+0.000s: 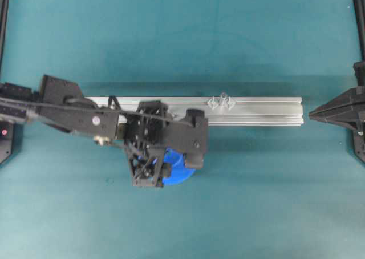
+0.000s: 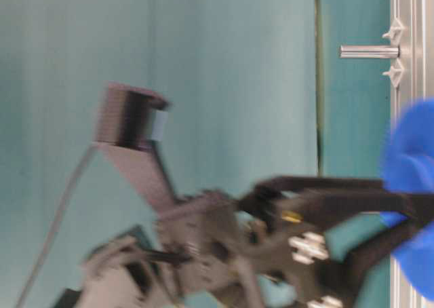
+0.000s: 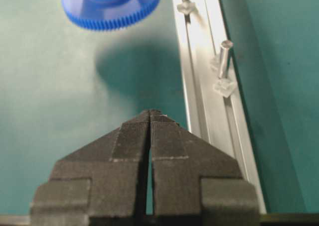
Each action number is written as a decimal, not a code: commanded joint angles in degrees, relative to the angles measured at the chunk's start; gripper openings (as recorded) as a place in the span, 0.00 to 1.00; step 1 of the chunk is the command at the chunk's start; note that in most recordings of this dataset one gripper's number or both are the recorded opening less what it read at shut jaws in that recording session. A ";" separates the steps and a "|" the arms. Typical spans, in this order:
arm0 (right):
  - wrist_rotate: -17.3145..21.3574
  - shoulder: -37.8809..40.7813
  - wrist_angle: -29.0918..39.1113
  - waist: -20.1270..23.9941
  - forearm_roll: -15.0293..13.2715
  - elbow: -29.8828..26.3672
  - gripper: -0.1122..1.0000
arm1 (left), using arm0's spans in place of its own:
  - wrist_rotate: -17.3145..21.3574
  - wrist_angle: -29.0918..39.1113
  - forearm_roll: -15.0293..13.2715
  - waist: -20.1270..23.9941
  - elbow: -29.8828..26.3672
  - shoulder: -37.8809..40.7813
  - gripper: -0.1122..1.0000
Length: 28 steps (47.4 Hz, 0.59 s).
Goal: Find the location of the shaft and insert the large gear.
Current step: 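Lift the blue gear and carry it over the left shaft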
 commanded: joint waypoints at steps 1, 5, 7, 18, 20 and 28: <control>0.62 0.18 -0.44 -0.09 0.00 -0.62 0.10 | 1.58 -0.26 0.18 1.67 -2.55 -3.16 0.74; 0.62 0.00 -0.44 -0.09 0.00 -0.62 0.10 | 3.43 -0.26 0.18 2.99 -3.16 -3.60 0.74; 0.62 -0.09 -0.44 -0.09 0.00 -0.62 0.10 | 4.57 -0.35 0.18 3.52 -3.52 -3.78 0.74; 0.62 -0.26 -0.53 -0.09 0.00 -0.35 0.10 | 13.45 -1.49 0.18 6.15 -5.54 -3.69 0.74; 0.62 -0.26 -0.44 -0.09 0.00 -0.26 0.10 | 14.68 -2.02 0.18 6.59 -5.80 -3.52 0.74; 0.62 -0.35 -0.44 -0.09 -0.09 0.00 0.10 | 17.67 -6.94 0.18 7.82 -6.68 -2.02 0.74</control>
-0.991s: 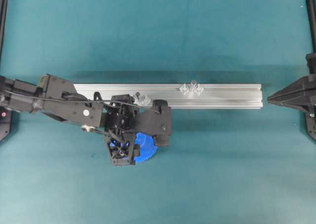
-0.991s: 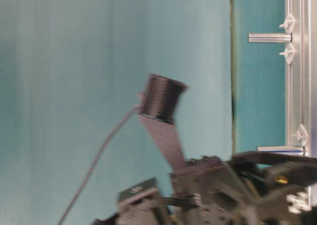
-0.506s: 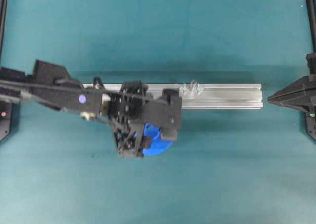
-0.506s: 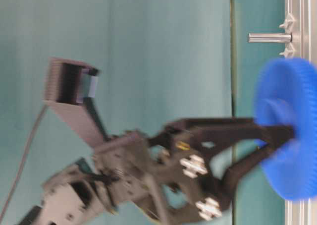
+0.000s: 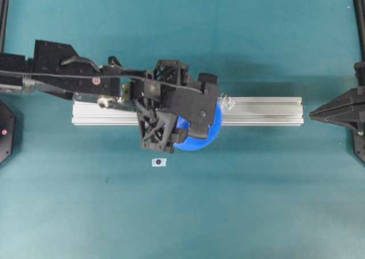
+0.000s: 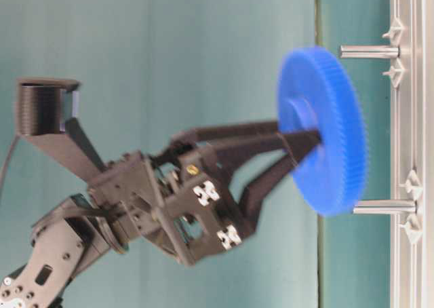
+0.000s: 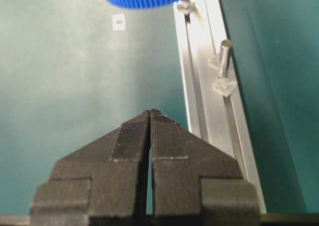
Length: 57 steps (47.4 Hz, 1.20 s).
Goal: Find the location of the shaft and insert the large gear.
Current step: 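Lift the blue gear and carry it over the left shaft, then align the gear's center hole above the shaft tip with the left gripper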
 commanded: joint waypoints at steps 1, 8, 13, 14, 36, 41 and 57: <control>0.62 0.26 -0.53 -0.18 -0.09 -0.53 0.10 | 0.88 -3.87 0.18 0.97 -2.29 -0.62 0.74; 0.62 -0.35 -0.44 -0.26 0.00 -0.53 0.10 | 2.11 -8.79 0.18 1.76 -2.37 0.79 0.74; 0.53 -0.79 -0.26 -0.26 -0.09 -0.44 0.10 | 2.99 -11.25 0.18 2.20 -2.55 2.11 0.74; 0.62 -0.88 -0.26 -0.26 -0.09 -0.44 0.10 | 3.08 -11.51 0.18 2.29 -2.55 2.29 0.74; 0.53 -1.85 -0.18 -0.97 -0.18 0.18 0.10 | 4.83 -14.59 0.18 3.96 -5.54 7.29 0.74; 0.53 -2.20 -0.18 -0.97 -0.18 0.26 0.10 | 4.83 -14.50 0.18 4.13 -5.80 8.70 0.74; 0.53 -2.81 0.00 -1.23 -0.09 0.44 0.10 | 4.75 -14.41 0.18 4.57 -6.50 10.99 0.74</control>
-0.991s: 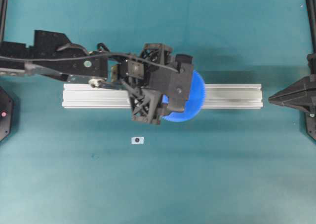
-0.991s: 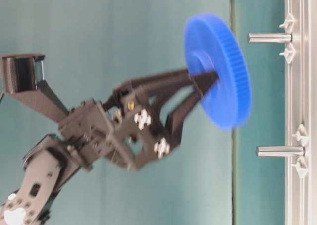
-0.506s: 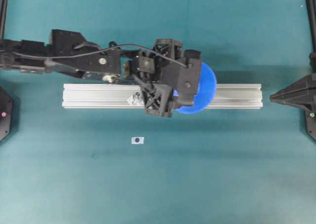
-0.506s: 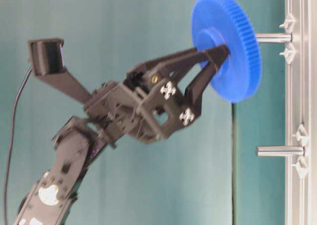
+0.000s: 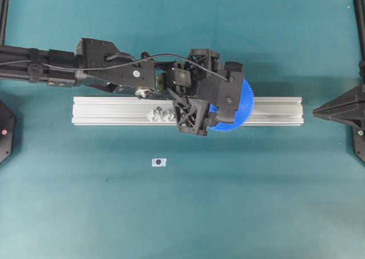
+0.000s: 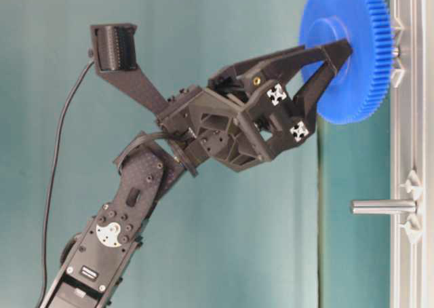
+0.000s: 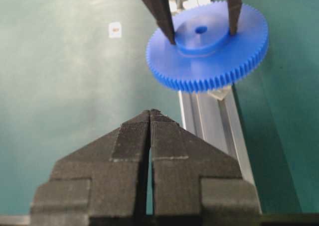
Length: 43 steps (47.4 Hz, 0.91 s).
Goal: Find the location of the shaft and insert the large gear.
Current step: 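Align the gear's center hole above the shaft tip with the left gripper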
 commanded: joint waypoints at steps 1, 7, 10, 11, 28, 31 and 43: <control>0.44 0.53 -0.26 -0.18 0.00 -0.62 0.10 | 0.09 -0.44 0.18 0.79 -1.49 -1.05 0.74; 0.44 0.44 -0.26 -0.18 -0.09 -0.62 0.10 | 0.09 -0.44 0.18 1.67 -1.49 -1.05 0.74; 0.44 0.44 -0.26 -0.18 -0.09 -0.62 0.10 | 0.18 -0.44 0.18 2.11 -1.67 -1.05 0.74; 0.44 0.53 -0.26 -0.18 -0.09 -0.62 0.10 | 0.18 -0.44 0.18 2.20 -1.76 -1.14 0.74; 0.44 0.44 -0.26 -0.18 -0.09 -0.35 0.10 | 0.09 1.32 0.18 3.60 -4.75 0.88 0.74; 0.44 0.44 -0.35 -0.18 -0.09 -0.35 0.10 | 0.00 2.02 0.18 3.60 -5.10 1.23 0.74; 0.44 0.44 -0.35 -0.18 -0.09 -0.35 0.10 | -0.09 3.69 0.18 3.69 -5.36 0.62 0.74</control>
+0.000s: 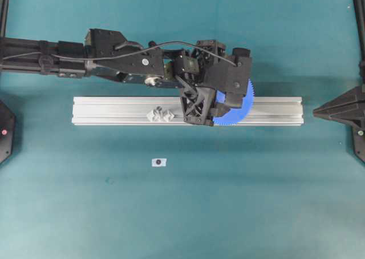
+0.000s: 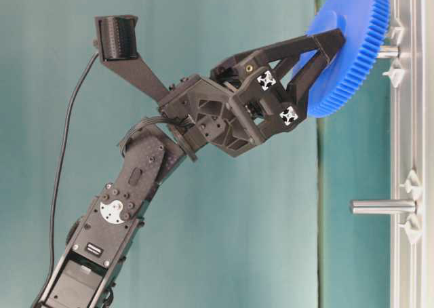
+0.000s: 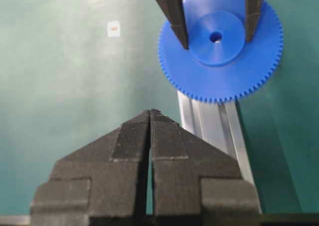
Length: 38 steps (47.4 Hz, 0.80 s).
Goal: Find the location of the shaft and insert the large gear.
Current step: 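Align the gear's center hole above the shaft tip with the left gripper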
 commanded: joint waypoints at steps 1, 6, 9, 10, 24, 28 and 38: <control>0.53 0.44 -0.35 -0.18 -0.09 -0.62 0.10 | 0.09 0.79 0.18 1.23 -1.41 -1.67 0.74; 0.53 0.44 -0.35 -0.18 -0.09 -0.62 0.10 | 0.00 2.64 0.18 1.23 -1.41 -2.55 0.74; 0.53 0.44 -0.35 -0.18 -0.09 -0.62 0.10 | 0.00 2.81 0.18 1.23 -1.41 -3.08 0.74; 0.53 0.35 -0.35 -0.18 -0.09 -0.62 0.10 | 0.09 2.90 0.18 1.32 -1.41 -3.16 0.74; 0.62 0.44 -0.70 -0.62 -0.09 -0.35 0.10 | -0.18 3.25 0.18 2.37 -2.72 -3.34 0.74; 0.62 0.44 -0.88 -0.70 0.00 -0.35 0.10 | -0.35 3.34 0.18 2.29 -2.99 -2.99 0.74; 0.62 0.44 -1.05 -0.79 0.00 -0.35 0.10 | -0.53 3.43 0.18 2.37 -3.87 -2.46 0.74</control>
